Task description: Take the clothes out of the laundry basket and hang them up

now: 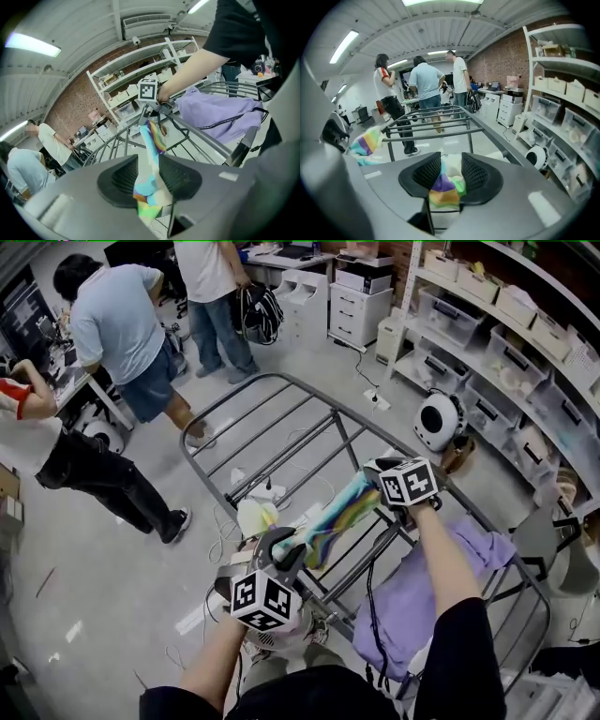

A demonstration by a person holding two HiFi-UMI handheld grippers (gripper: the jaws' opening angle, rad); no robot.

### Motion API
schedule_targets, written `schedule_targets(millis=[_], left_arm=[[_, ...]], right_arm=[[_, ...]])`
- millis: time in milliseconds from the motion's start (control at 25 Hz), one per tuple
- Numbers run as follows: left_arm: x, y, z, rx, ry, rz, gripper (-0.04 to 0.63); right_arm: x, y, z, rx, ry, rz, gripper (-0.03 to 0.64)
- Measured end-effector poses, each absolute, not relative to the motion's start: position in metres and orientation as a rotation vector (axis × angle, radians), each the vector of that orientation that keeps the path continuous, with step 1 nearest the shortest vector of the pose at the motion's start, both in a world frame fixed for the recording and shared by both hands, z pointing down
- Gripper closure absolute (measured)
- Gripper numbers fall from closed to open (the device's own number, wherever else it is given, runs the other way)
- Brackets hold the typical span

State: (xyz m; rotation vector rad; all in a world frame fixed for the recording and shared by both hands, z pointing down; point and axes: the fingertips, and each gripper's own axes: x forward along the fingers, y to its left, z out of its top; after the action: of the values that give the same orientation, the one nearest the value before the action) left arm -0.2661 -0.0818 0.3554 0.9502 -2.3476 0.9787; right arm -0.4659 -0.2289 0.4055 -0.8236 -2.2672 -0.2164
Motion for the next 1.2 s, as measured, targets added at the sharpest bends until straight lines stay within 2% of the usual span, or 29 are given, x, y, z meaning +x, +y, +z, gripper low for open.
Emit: schedule_targets(millis=[80, 120, 840, 880, 1000, 1200], left_arm=[[-0.267, -0.082, 0.356, 0.948, -2.350, 0.970, 0.486], [-0.267, -0.082, 0.356, 0.947, -2.350, 0.967, 0.486], [-0.271, -0.068, 0.358, 0.900, -2.347, 0.951, 0.486], [-0.270, -0.067, 0.359, 0.902, -2.340, 0.954, 0.486], [-0.267, -0.062, 0.360, 0.906, -2.333, 0.961, 0.486], [-0.264, -0.051, 0.356, 0.918, -2.349, 0.955, 0.486]], right_arm=[[-0.471, -0.234, 0.408, -0.796, -2.289, -0.232, 0.532], [-0.475, -0.240, 0.409, -0.761, -2.304, -0.229, 0.601], [-0.518, -0.325, 0.393, -0.268, -2.422, -0.233, 0.602], [-0.516, -0.323, 0.392, -0.262, -2.417, -0.212, 0.595], [-0.503, -0.315, 0.383, -0.279, -2.428, -0.137, 0.509], [-0.469, -0.292, 0.366, -0.381, -2.482, -0.079, 0.500]])
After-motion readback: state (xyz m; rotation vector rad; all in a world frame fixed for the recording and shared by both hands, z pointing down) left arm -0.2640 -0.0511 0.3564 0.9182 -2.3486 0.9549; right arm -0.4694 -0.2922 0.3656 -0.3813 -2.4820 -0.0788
